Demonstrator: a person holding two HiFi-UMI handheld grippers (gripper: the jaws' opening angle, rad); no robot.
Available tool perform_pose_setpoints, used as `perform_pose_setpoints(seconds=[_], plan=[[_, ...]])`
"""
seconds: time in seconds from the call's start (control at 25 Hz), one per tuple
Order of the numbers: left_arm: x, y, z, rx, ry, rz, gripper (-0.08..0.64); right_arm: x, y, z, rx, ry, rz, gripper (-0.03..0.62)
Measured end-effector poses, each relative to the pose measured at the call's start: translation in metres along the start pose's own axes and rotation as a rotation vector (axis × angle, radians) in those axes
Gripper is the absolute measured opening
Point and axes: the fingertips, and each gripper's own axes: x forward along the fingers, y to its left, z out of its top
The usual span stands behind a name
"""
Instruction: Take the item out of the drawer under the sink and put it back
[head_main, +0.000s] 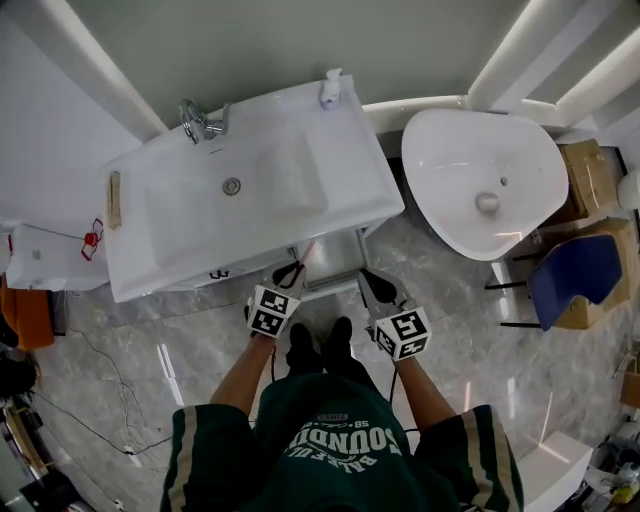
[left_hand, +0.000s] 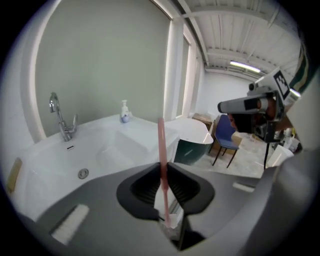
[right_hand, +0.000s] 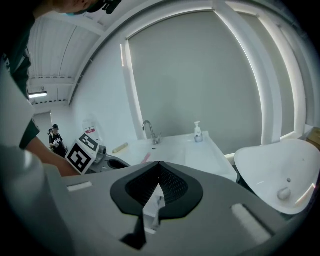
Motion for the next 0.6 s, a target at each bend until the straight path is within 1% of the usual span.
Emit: perform_pose_setpoints(seconds=[0.16,0.28,0.44,0.6], plan=[[-0.047,0.039,0.032,-0.071,-0.118,0.087,0.095,0.01,0.01,0.047,-0.054,-0.066,0.029,0.002],[-0.082,0.059,0.064,-0.106,-0.226,0.13,0.095,0.016,0.02,0.078,-0.102,-0.114,0.055,0.002],[-0.122,0.076,0.101,-0.092,-0.329,0.179,0.095,0.02,0.032,0.11,-0.144,-0.162,0.084,0.002],[-0.154,0.084,0.127,-0.066,-0.392,0.211,0.095,0.02,0.044,0.13,-0.164,-0.196,0.103,0.002]])
